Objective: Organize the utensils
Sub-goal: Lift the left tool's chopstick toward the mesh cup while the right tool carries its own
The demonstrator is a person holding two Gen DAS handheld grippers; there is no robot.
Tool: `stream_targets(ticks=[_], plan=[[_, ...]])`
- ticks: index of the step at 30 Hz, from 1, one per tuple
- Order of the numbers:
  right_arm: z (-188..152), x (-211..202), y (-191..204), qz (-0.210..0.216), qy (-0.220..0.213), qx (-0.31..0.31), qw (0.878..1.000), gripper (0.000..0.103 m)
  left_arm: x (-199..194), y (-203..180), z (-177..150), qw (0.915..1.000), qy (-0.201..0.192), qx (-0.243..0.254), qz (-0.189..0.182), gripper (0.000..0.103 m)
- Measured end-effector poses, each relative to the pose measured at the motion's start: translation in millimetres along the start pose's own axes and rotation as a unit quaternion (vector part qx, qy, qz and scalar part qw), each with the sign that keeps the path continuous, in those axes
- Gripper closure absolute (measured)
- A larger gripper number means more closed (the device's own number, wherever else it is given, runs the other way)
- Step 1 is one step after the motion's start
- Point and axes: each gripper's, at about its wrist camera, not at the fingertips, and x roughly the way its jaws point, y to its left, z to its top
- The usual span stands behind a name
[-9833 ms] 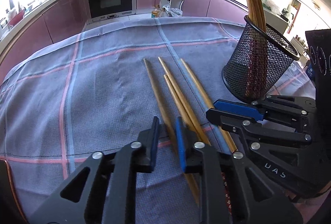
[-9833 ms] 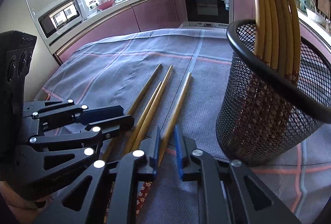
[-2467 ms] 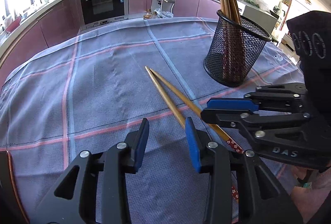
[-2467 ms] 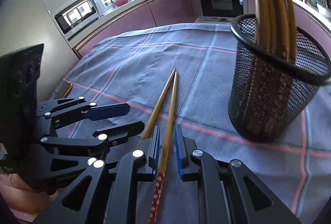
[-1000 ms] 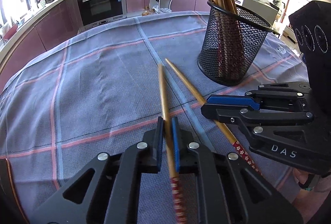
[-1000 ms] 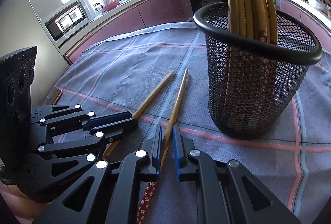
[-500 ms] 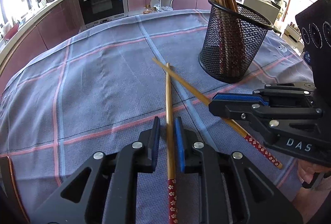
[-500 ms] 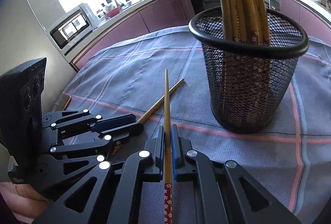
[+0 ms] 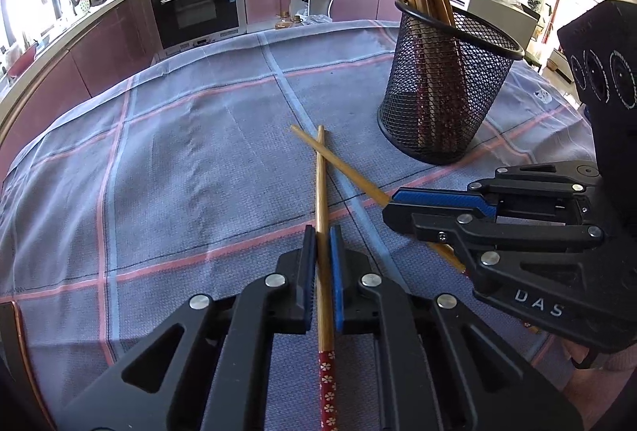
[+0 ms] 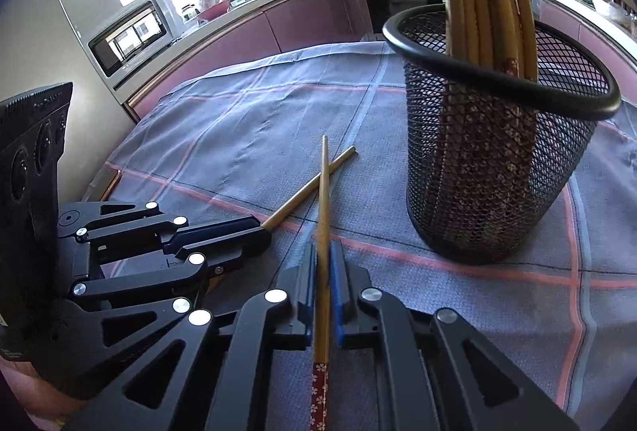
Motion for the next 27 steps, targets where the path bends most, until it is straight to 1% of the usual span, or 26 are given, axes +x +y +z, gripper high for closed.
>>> stream_targets(ticks=[9, 15, 27], plan=[[-2, -9, -3, 0.009, -0.012, 0.005, 1.0, 0.097, -8, 3, -2, 0.9999, -0.009, -0.011, -0.005, 0.095], [-1, -20, -4, 0.021, -0.025, 0.008, 0.999, 0.097, -17, 5, -1, 0.9995, -0.017, -0.02, -0.018, 0.095], [2, -51, 3, 0.043, -0.063, 0.004, 0.997, 0.097, -49, 11, -1, 0.9976, -0.044, -0.034, -0.041, 0.095]])
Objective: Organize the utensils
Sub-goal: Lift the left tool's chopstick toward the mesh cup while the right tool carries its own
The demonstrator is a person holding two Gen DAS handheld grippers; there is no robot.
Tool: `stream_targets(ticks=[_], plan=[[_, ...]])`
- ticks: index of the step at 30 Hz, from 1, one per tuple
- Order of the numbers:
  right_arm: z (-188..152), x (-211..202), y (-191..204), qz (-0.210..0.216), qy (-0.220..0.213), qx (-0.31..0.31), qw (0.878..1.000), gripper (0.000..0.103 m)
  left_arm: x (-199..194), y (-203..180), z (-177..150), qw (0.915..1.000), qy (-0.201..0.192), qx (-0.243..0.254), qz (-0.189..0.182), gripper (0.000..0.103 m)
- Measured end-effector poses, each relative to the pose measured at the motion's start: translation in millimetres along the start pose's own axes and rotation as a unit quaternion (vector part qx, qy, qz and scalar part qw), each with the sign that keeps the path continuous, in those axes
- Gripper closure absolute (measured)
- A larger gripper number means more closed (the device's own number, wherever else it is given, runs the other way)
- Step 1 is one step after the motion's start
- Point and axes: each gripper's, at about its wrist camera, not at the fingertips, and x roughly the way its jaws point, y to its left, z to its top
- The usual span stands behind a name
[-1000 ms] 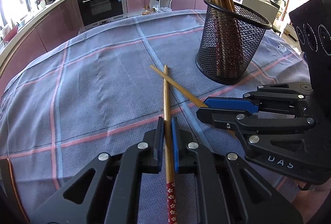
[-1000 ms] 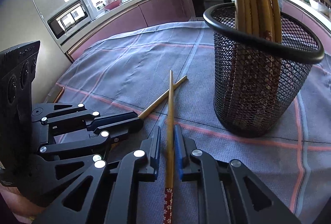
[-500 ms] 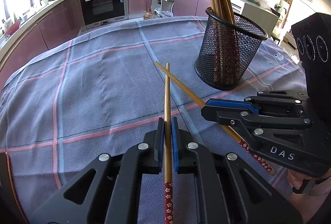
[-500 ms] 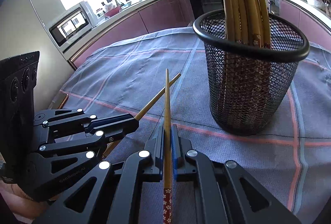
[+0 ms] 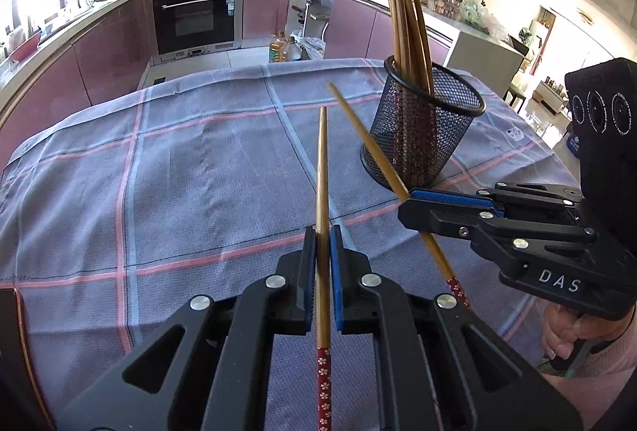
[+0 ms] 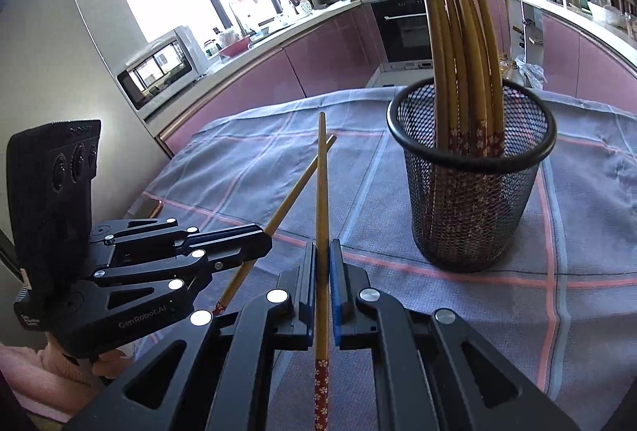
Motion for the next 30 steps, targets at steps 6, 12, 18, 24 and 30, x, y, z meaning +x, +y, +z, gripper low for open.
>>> stream_targets(ticks=[6, 12, 18, 24, 30], plan=[[4, -17, 2, 0.006, -0.021, 0.003, 1.0, 0.097, -18, 2, 3, 0.9998, -0.017, -0.006, -0.008, 0.095], [8, -29, -2, 0.013, -0.036, 0.007, 0.999, 0.097, -32, 5, 5, 0.9993, -0.029, -0.012, -0.022, 0.095], [11, -40, -5, 0.015, -0.049, 0.009, 0.999, 0.097, -43, 2, 9, 0.9986, -0.043, -0.011, -0.029, 0.095], [11, -50, -9, 0.014, -0.062, 0.01, 0.998, 0.097, -53, -1, 10, 0.9977, -0.057, -0.008, -0.036, 0.095], [11, -56, -7, 0.013, -0.071, 0.009, 0.997, 0.097, -59, -5, 11, 0.9969, -0.066, -0.008, -0.042, 0.095]])
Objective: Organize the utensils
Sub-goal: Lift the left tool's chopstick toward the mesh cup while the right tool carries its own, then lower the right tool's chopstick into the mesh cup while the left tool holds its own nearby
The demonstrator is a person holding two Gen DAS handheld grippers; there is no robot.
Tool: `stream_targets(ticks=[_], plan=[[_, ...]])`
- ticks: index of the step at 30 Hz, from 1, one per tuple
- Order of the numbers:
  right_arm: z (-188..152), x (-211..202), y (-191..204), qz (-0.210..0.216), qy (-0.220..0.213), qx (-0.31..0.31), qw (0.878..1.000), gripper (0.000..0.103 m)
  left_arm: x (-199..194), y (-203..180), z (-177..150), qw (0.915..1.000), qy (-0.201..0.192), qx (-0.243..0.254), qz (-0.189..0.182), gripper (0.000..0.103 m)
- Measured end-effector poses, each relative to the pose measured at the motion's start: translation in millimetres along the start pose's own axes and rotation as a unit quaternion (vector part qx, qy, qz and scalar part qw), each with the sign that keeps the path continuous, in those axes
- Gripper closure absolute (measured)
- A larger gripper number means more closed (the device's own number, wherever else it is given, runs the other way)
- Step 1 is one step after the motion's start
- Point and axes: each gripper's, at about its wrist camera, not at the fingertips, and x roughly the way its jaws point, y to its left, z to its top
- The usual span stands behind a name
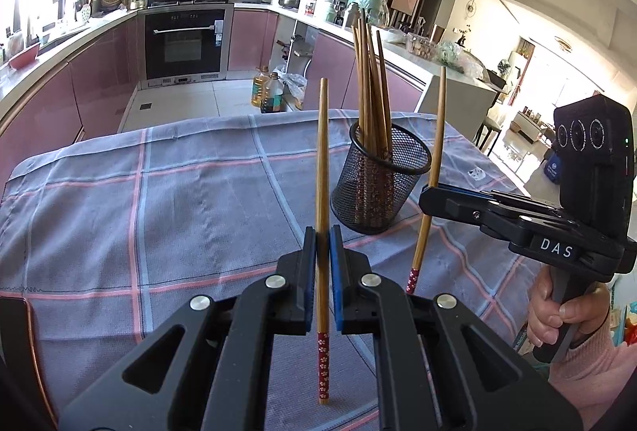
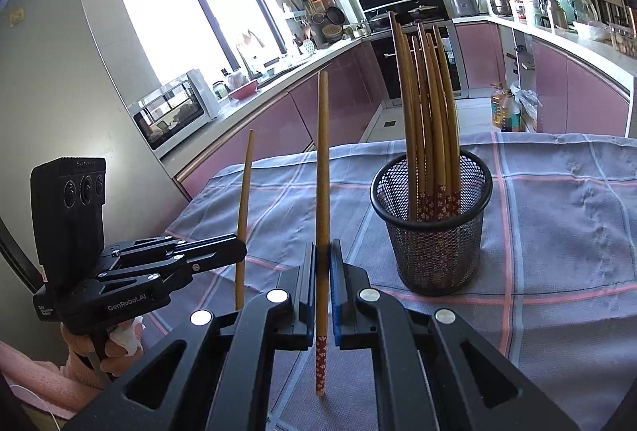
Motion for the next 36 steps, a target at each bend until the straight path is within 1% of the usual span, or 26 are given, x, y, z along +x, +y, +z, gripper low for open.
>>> stream_targets(ticks=[16, 36], plan=[[4, -11, -1, -0.004, -0.018, -0.006, 1.0, 0.097, -14, 0, 4, 0.9997, -0.017, 0.0, -0.016, 0.095], [8, -12, 9, -0.004, -0.021, -0.021, 1.0, 0.097, -31, -5, 7, 0.9985, -0.051, 0.006, -0.019, 0.095]])
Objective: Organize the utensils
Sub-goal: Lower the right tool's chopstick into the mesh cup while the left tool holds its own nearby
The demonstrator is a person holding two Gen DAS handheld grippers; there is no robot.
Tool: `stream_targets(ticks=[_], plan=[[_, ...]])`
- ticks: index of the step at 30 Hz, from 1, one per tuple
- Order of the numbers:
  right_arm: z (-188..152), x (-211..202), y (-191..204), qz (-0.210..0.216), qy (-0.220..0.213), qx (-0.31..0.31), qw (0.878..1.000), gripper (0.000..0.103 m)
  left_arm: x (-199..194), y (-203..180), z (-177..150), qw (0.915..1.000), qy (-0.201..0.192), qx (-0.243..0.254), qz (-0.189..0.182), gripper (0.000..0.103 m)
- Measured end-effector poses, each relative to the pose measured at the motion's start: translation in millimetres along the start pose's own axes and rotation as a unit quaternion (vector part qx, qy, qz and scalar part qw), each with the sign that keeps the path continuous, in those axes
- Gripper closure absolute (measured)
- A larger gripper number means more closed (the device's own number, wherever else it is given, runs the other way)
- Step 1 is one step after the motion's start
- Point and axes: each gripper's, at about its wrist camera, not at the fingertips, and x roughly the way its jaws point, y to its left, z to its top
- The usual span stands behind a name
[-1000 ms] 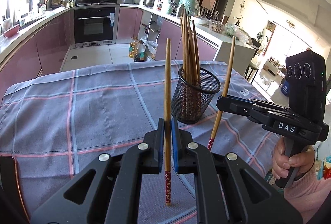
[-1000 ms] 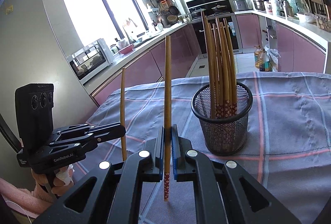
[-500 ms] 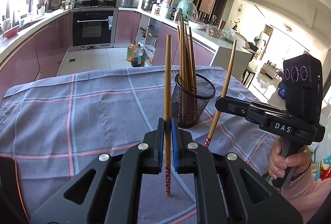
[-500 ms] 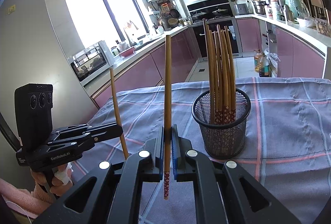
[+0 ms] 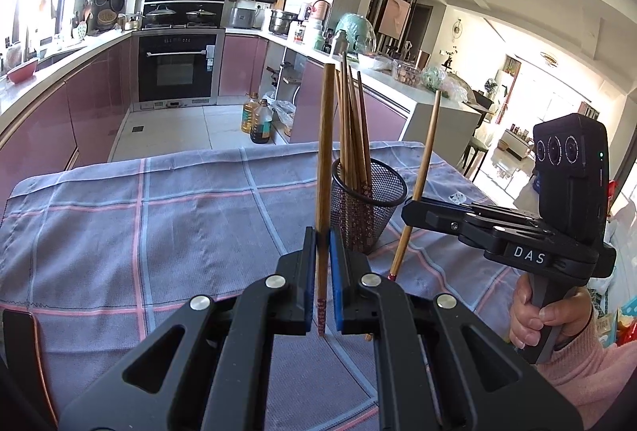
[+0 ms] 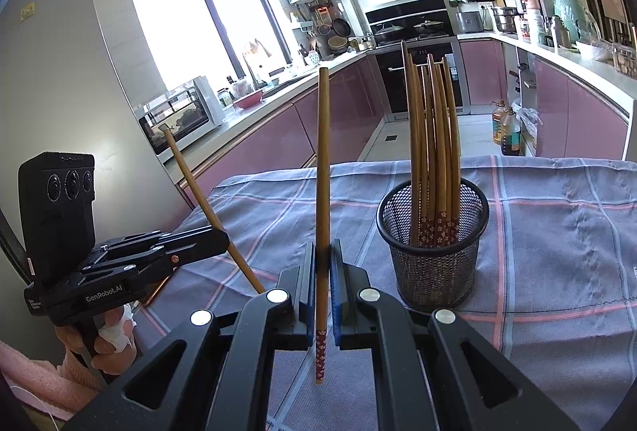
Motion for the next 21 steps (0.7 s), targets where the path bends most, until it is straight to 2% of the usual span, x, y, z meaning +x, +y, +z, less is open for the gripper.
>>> stream_targets(ticks=[21], plan=[[12, -11, 1, -0.015, -0.023, -0.013, 1.0, 0.097, 1, -6, 14, 0.9998, -0.016, 0.015, 0.003, 0.095]])
